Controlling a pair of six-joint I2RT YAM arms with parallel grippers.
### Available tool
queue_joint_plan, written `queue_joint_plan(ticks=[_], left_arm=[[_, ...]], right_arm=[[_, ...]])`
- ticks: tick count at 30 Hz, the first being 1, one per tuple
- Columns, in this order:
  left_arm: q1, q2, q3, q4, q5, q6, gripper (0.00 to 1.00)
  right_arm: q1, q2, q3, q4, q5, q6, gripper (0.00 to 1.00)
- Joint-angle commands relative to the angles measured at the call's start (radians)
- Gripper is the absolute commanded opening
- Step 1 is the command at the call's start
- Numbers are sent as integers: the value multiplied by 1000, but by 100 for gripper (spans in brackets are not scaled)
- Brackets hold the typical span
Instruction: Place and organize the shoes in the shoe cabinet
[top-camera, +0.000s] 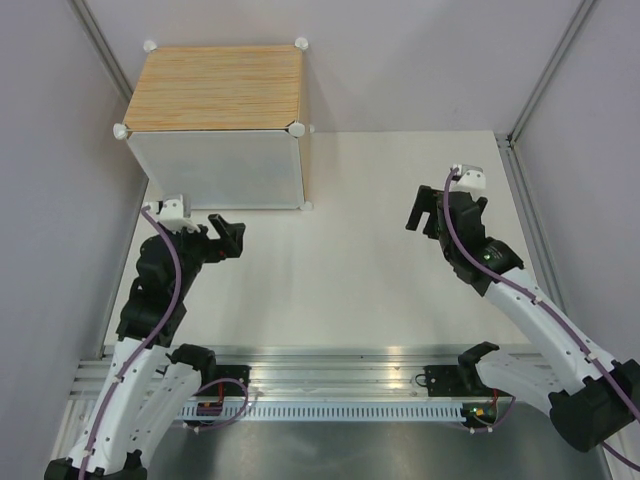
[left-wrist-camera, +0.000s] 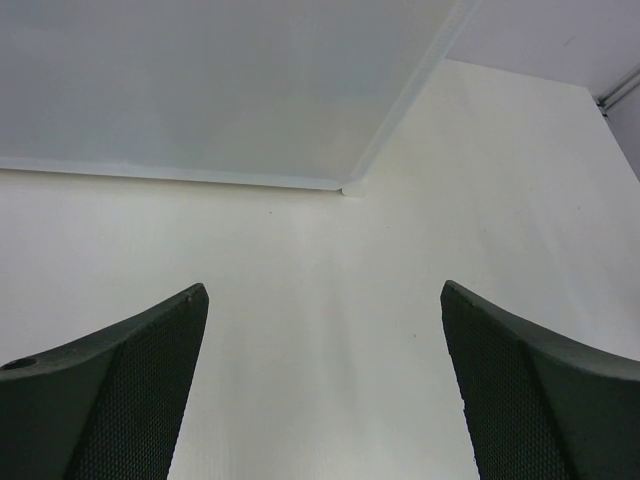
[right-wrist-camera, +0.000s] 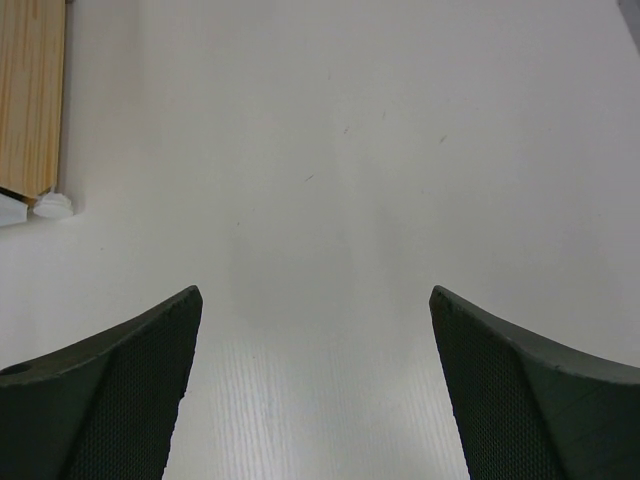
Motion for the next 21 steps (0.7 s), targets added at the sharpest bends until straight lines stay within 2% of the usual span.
queue_joint_plan(ticks=[1, 13, 21], left_arm=[[-3, -3, -2, 25, -19, 15, 99], [-1, -1, 13, -3, -115, 38, 99], [-1, 17, 16, -11, -128, 41, 99]], right_arm=[[3, -23, -2, -8, 111, 19, 98], [2, 48, 12, -14, 102, 74, 98], [2, 66, 1, -15, 112, 93, 98]])
